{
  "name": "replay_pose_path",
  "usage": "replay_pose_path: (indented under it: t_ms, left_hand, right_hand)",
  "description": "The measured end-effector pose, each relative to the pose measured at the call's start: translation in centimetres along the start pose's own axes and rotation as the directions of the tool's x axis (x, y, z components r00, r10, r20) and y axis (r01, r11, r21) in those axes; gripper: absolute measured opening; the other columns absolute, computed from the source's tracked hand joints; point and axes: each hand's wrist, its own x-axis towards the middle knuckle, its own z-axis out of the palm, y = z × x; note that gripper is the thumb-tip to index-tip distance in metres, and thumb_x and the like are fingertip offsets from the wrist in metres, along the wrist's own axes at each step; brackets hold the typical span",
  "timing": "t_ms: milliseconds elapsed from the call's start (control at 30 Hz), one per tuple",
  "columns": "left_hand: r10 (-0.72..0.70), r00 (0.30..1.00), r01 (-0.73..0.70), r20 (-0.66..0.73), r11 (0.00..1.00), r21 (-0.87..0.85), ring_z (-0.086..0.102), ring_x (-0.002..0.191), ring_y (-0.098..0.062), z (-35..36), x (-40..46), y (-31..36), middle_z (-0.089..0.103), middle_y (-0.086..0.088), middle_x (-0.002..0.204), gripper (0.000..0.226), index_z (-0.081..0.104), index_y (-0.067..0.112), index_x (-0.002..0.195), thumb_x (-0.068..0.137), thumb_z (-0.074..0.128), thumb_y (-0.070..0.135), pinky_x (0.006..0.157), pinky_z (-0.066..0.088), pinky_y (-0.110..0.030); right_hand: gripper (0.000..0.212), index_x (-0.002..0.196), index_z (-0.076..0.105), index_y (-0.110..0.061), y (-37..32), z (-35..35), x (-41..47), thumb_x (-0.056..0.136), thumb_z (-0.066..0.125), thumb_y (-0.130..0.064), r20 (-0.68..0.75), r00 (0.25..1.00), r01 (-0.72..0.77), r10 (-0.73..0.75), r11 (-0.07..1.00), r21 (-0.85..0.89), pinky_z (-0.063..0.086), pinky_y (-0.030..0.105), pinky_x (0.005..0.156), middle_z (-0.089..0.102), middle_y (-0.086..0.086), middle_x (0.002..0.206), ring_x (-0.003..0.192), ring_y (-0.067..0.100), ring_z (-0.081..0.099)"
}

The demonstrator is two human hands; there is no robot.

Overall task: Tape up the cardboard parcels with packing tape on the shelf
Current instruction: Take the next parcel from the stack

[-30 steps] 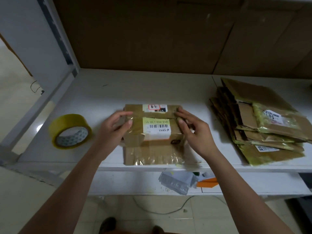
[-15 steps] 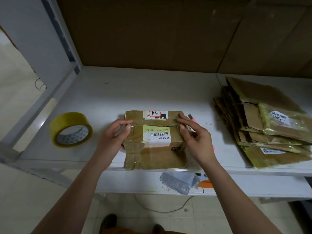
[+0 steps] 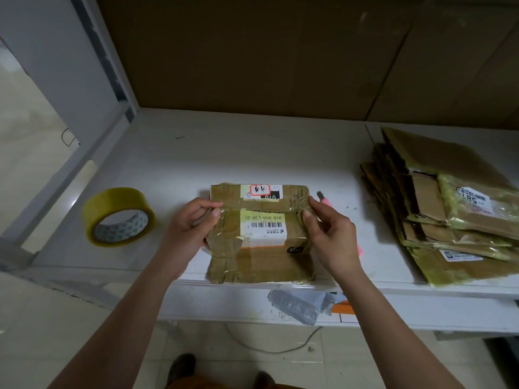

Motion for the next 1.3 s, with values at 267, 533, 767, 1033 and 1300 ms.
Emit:
replay_pose_path:
  t_ms: [267,533,767,1033,1300]
  left_hand:
    - [0.021,0.999,-0.019,-0.025,0.998,0.058,0.070,0.100,-0.019,0.1,0.1,0.0,0.075,0.002,0.104,0.015,0.069,0.025,0.101,0.096,0.059,0.016,0.086,0.056,-0.056]
    - [0.035,0.998,-0.031,-0.046,0.996,0.083,0.071,0.097,-0.016,0.4,-0.3,0.2,0.075,0.004,0.101,0.013,0.069,0.024,0.099,0.096,0.060,0.016,0.086,0.056,-0.051]
    - [0.025,0.997,-0.020,-0.068,0.997,0.075,0.072,0.090,-0.014,0.7,-0.4,0.5,0.075,0.008,0.096,0.012,0.068,0.021,0.099,0.096,0.059,0.015,0.072,0.060,-0.038]
    - [0.047,0.995,-0.043,-0.084,0.998,0.054,0.072,0.084,-0.009,0.9,-0.5,0.5,0.076,0.010,0.090,0.011,0.068,0.013,0.102,0.096,0.060,0.012,0.061,0.057,-0.021]
    - [0.059,0.995,-0.054,-0.080,0.997,0.063,0.072,0.088,-0.009,0.8,-0.2,-0.1,0.076,0.011,0.093,0.011,0.069,0.017,0.102,0.095,0.061,0.014,0.069,0.059,-0.025]
  right_hand:
    - [0.037,0.133,0.058,-0.005,0.2,0.1,0.4,0.097,0.058,-0.015,0.018,1.000,0.024,-0.022,0.995,-0.099,0.033,-0.009,0.074,0.052,-0.012,0.118,0.089,-0.041,0.031]
    - [0.038,0.133,0.058,-0.005,0.0,-0.2,0.1,0.097,0.059,-0.016,0.018,1.000,-0.012,0.012,1.000,0.004,0.033,-0.008,0.072,0.052,-0.011,0.119,0.083,-0.042,0.036]
    - [0.033,0.114,0.071,-0.011,-0.9,-0.6,-0.1,0.098,0.055,-0.035,0.072,0.991,-0.119,0.114,0.991,0.068,0.036,-0.005,0.073,0.059,-0.012,0.127,0.089,-0.037,0.043]
    - [0.023,0.111,0.074,-0.022,-0.8,-1.0,0.3,0.098,0.057,-0.031,0.117,0.965,-0.259,0.234,0.919,0.298,0.046,0.035,0.100,0.063,-0.040,0.096,0.137,-0.006,0.033]
    - [0.030,0.120,0.066,-0.009,-0.9,-0.1,0.6,0.091,0.067,-0.010,0.016,0.977,-0.208,0.211,0.946,0.248,0.056,0.027,0.086,0.073,0.001,0.105,0.101,0.015,0.068]
